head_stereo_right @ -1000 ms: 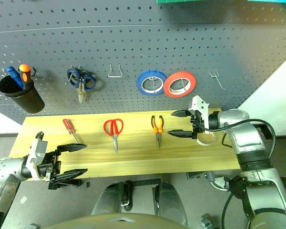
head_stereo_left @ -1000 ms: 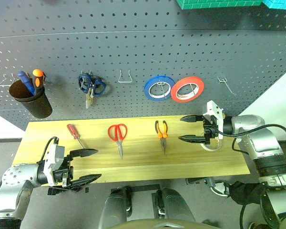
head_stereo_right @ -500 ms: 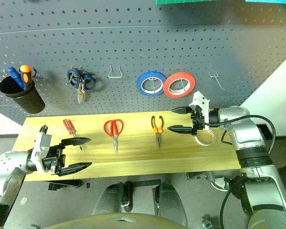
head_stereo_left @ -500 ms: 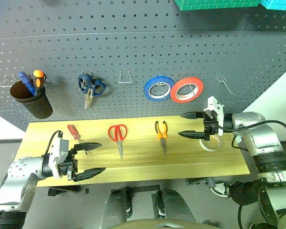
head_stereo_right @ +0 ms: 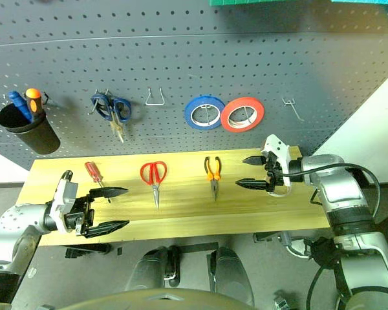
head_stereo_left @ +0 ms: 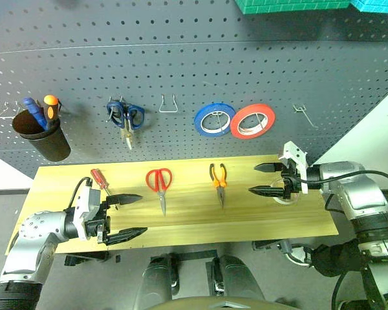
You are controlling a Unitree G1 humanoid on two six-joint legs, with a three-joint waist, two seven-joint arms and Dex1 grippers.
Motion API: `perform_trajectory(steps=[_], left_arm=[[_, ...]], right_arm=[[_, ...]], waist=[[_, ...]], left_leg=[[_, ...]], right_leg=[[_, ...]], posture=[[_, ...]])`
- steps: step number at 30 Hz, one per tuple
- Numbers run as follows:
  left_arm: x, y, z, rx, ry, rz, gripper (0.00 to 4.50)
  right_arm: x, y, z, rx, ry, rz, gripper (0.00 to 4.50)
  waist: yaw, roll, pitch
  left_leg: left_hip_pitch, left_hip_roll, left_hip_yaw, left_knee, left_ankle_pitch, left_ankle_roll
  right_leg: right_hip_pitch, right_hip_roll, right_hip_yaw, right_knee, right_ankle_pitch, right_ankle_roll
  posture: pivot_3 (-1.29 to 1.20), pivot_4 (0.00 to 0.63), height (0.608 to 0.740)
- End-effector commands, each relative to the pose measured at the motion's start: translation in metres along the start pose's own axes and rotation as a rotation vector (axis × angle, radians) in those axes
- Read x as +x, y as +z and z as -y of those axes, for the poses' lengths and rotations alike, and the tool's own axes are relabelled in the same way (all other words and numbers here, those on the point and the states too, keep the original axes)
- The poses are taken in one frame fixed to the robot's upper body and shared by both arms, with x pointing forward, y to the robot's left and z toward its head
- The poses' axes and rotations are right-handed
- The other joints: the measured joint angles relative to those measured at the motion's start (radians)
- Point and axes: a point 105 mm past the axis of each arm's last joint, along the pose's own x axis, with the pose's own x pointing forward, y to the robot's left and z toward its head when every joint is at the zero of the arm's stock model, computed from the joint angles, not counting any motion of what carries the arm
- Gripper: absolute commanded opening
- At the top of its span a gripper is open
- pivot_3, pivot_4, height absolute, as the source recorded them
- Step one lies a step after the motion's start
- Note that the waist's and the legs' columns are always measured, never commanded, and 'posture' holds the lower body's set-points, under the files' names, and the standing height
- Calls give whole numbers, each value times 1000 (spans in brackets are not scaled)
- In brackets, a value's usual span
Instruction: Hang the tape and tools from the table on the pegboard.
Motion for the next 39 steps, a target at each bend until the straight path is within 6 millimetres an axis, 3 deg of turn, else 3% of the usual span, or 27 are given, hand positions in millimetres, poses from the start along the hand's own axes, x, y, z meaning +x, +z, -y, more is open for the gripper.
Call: perform_trajectory(steps=[1, 7, 12, 24, 33, 39], left_arm=[[-13, 6, 3, 18, 35, 0, 4485], [-32, 4, 7, 15, 98, -33, 4485], [-38, 3, 11, 13, 118, -46, 4485], [-45, 11, 12, 33, 213, -4, 4485], [-40, 9, 18, 27, 195, -21, 4485], [-33, 11, 22, 58, 156, -18, 4485]], right_arm=[[0, 7, -9, -42, 21, 22, 4500], [21, 10, -13, -39, 47, 54, 4500], [22, 7, -3, -28, 27, 19, 4500], [-24, -21, 36, 19, -191, -157, 4500], [-50, -26, 62, 29, -355, -176, 4500], [-76, -37, 68, 78, -443, -234, 4500]], waist=[[0, 0, 4], [8, 0, 39], [16, 1, 80], [31, 2, 154], [36, 4, 177], [38, 4, 178]], left_leg=[[0, 0, 0, -1, 0, 0], [0, 0, -1, -1, 0, 0], [-1, 0, 0, 0, 0, 1], [-17, 0, 0, 0, 0, 4], [-18, 0, 0, 0, 0, 4], [-21, 0, 0, 0, 0, 4]], right_leg=[[0, 0, 0, 0, 0, 0], [0, -1, 0, 0, 0, -1], [-1, -3, -1, -1, 0, -1], [-14, -4, -3, -4, 0, 0], [-15, -4, -4, -4, 0, 0], [-17, -4, -5, -4, 0, 1]], posture=[[5, 243, 740], [60, 301, 740], [95, 331, 740], [114, 414, 740], [126, 403, 740], [110, 391, 740]])
